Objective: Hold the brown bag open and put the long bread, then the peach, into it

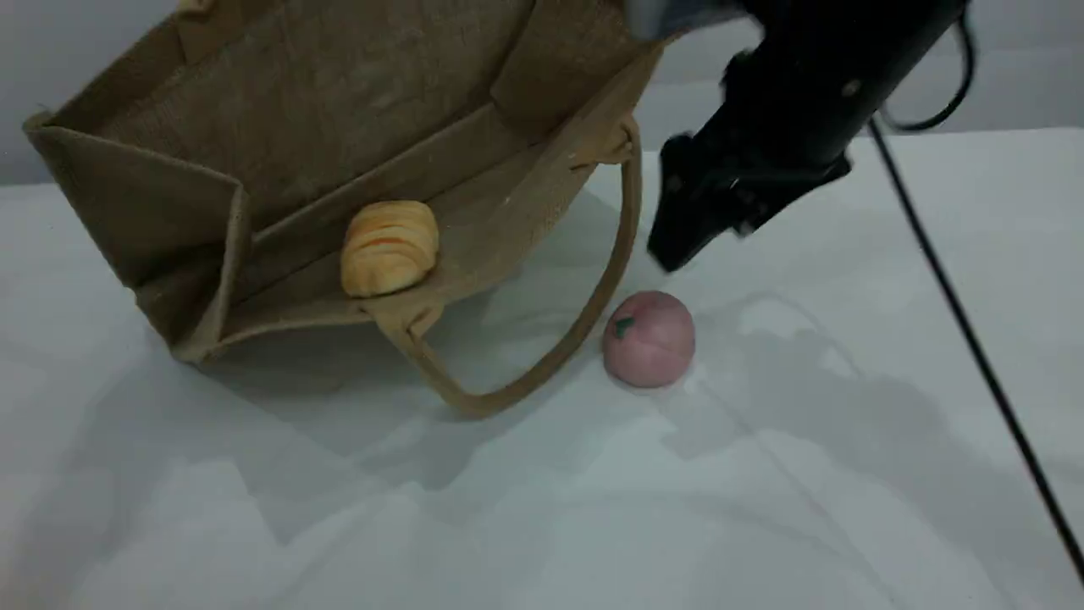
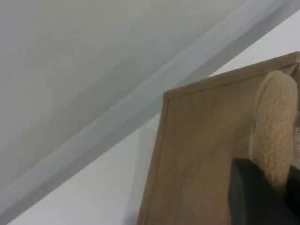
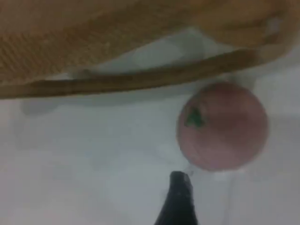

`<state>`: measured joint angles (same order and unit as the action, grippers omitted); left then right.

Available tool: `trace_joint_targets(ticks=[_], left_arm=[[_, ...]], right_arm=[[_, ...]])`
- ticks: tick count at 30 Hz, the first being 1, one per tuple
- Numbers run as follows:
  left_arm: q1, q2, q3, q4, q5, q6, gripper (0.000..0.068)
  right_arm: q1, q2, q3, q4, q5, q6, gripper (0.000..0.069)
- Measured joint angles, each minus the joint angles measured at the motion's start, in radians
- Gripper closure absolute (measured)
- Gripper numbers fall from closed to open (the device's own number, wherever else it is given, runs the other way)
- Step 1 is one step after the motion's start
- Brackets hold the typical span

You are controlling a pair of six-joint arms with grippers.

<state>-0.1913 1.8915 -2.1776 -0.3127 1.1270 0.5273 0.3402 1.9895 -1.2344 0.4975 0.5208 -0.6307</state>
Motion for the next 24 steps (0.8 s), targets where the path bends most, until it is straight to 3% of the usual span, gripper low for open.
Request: trace_joint_targets(ticks=[24], left_arm=[[0.0,0.001,0.0,0.001,0.013,-0.013,0.0589]], right_arm=[[0.03,0.179,0.0,0.167,-0.197,-0.028,0.0162]])
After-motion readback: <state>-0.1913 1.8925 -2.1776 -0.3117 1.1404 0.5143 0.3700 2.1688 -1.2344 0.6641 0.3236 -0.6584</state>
